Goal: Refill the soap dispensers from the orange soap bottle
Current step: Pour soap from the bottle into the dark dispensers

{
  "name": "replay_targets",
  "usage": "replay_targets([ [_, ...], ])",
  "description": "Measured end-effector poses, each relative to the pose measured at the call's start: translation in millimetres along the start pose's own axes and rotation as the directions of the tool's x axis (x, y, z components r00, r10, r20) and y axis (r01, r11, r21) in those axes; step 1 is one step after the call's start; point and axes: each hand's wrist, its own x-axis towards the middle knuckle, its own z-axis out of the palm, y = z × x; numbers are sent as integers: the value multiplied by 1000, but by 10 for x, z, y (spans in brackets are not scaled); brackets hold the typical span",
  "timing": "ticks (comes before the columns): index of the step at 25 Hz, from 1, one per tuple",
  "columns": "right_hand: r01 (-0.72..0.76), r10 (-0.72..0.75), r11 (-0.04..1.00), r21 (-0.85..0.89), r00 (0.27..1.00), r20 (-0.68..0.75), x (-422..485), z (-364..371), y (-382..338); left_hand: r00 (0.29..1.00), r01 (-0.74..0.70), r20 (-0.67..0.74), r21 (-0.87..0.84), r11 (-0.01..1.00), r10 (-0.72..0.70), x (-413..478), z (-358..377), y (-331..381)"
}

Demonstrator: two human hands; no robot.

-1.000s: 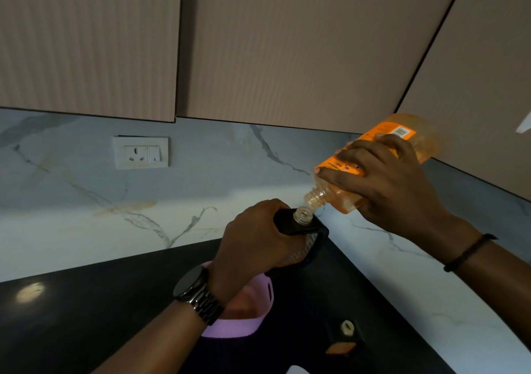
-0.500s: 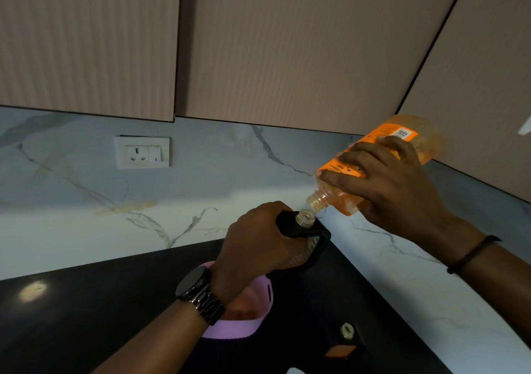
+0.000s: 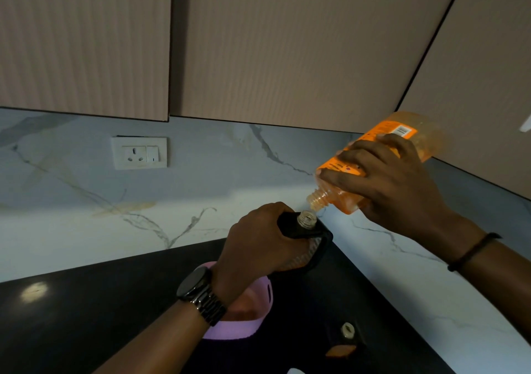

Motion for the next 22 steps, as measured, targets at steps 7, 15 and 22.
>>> replay_targets([
  [7,-2,2,1000,2,1000,12,-1,-8,4,1000,10,17,-6,1000,-10,0,6,5],
  [15,-23,23,1000,3,998,51,-24,-21,-30,1000,11,24,-5,1000,-11,-10,29,29],
  [22,-156,146,987,29,964,222,-246,70,-185,998,15,64,13,1000,-16,-20,93,11],
])
